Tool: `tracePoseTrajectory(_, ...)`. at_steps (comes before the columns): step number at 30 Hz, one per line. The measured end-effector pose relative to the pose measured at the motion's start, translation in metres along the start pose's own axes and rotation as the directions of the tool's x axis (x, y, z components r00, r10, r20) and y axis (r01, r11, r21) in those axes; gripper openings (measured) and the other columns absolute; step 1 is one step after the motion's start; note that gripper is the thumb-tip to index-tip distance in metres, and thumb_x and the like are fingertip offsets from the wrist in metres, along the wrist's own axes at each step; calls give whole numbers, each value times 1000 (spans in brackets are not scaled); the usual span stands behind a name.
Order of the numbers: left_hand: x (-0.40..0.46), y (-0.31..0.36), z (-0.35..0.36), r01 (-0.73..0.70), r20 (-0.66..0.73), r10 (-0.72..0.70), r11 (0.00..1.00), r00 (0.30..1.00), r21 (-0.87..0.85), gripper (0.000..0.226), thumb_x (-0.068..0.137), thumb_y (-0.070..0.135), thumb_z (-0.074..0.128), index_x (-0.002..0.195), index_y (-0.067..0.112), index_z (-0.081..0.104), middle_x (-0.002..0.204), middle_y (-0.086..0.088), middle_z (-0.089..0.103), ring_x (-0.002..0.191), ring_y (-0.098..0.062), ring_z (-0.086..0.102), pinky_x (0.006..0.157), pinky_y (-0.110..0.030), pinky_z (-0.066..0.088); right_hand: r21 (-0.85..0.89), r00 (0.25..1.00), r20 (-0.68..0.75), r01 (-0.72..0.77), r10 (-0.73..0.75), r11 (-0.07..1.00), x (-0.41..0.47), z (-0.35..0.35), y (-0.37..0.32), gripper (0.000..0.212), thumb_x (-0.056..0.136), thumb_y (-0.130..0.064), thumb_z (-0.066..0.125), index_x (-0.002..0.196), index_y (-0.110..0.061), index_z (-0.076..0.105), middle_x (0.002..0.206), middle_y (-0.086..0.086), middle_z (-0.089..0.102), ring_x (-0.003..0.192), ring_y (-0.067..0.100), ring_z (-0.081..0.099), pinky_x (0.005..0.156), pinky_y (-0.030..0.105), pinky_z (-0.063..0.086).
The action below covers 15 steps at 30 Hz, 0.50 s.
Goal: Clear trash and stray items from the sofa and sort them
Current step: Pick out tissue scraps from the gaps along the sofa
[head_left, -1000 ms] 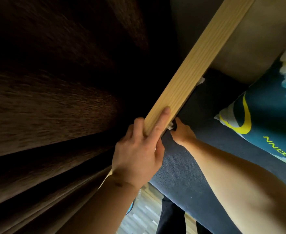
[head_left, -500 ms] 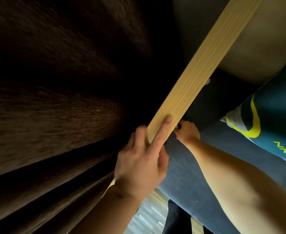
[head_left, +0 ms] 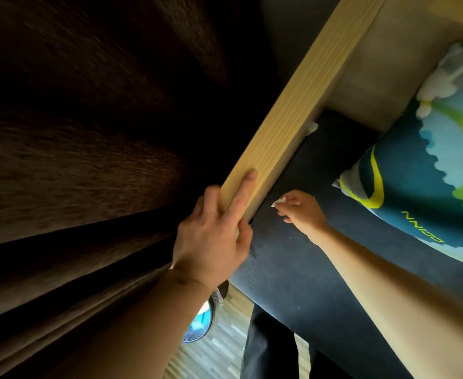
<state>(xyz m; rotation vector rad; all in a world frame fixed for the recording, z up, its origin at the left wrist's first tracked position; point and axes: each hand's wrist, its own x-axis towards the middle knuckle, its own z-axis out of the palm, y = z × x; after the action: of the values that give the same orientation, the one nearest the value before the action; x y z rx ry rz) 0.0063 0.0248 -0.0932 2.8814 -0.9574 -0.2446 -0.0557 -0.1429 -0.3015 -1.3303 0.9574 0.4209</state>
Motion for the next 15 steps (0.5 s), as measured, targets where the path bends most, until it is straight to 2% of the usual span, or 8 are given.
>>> tracePoseTrajectory(2, 0, -1, 0, -8, 2, 8, 1000, 1000, -4, 82, 83, 30, 60, 157, 33, 25, 101, -10, 46, 75, -28, 54, 44, -28, 38, 85, 1000, 4, 9, -9, 996, -20, -10, -8, 11, 87, -9, 72, 86, -15, 63, 72, -12, 77, 66, 4, 72, 56, 18, 54)
tracePoseTrajectory(5, -1, -1, -1, -8, 5, 8, 1000, 1000, -13, 83, 84, 29, 59, 158, 34, 22, 103, -11, 47, 76, -29, 55, 43, -32, 43, 181, 999, -31, 26, -21, 983, -47, -18, -25, 14, 85, -11, 74, 83, -19, 63, 75, -8, 76, 64, 5, 70, 56, 17, 53)
tracePoseTrajectory(11, -2, -2, -1, -8, -2, 8, 1000, 1000, 24, 84, 87, 33, 56, 159, 37, 13, 105, -11, 48, 72, -27, 55, 45, -30, 40, 296, 994, -75, 96, -77, 950, -99, -23, -54, 10, 83, -18, 77, 91, -22, 73, 79, -6, 76, 64, 5, 68, 58, 18, 52)
tracePoseTrajectory(15, -4, -1, 0, -6, -31, 7, 998, 1000, 57, 78, 89, 33, 58, 159, 32, 24, 107, -14, 51, 71, -29, 55, 47, -27, 35, 330, 994, -86, 97, -72, 939, -125, -32, -57, 13, 81, -26, 79, 92, -20, 74, 85, -1, 79, 66, 6, 68, 59, 17, 51)
